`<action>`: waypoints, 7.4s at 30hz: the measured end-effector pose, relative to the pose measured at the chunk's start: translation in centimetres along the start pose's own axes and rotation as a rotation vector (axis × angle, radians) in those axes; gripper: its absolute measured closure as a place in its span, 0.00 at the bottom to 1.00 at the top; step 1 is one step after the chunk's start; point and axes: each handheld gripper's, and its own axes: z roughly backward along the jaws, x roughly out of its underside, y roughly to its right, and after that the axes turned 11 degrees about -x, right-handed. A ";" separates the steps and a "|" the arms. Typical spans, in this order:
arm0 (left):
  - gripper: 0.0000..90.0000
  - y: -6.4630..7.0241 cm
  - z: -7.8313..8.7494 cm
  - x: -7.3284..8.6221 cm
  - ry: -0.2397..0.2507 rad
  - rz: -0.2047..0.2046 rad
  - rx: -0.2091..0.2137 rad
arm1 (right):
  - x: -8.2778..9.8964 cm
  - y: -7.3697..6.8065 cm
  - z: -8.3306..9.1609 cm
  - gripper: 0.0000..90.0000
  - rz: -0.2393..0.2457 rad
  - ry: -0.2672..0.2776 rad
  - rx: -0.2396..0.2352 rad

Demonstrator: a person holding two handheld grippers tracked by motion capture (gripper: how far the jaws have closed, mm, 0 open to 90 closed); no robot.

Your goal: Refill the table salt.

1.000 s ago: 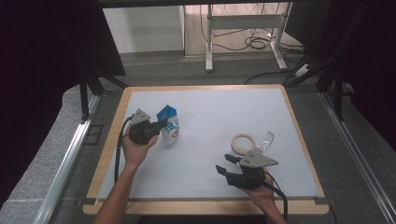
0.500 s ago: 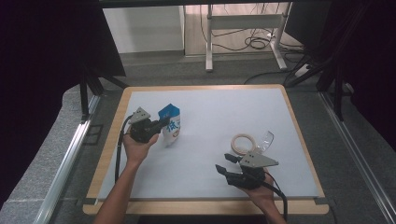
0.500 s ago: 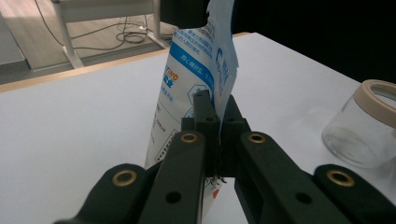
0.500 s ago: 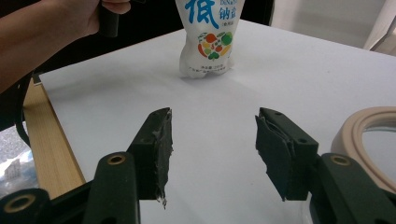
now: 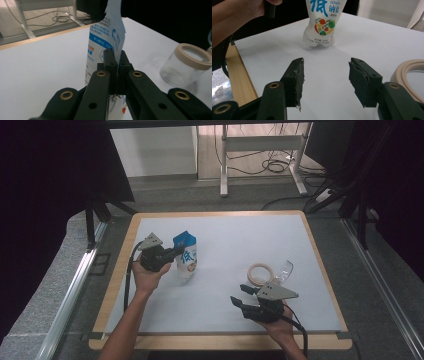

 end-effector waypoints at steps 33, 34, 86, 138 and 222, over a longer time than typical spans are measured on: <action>1.00 2.3 1.4 -1.7 0.026 -0.002 0.113 | -0.3 -0.8 -2.5 0.49 0.029 -0.021 -0.031; 1.00 2.4 1.4 -1.7 0.026 -0.004 0.115 | -0.3 -0.8 -2.6 0.49 0.027 -0.023 -0.032; 1.00 7.3 2.0 -2.6 0.026 -0.066 0.226 | 2.1 -0.6 -8.1 0.36 -0.016 -0.134 0.032; 1.00 10.0 -1.4 -4.6 -0.056 -0.070 0.387 | 1.9 -1.1 -8.3 0.52 0.111 -0.070 0.139; 1.00 15.2 -7.8 -9.6 -0.303 -0.304 0.337 | 1.3 -0.3 -7.5 0.52 -0.115 0.077 0.125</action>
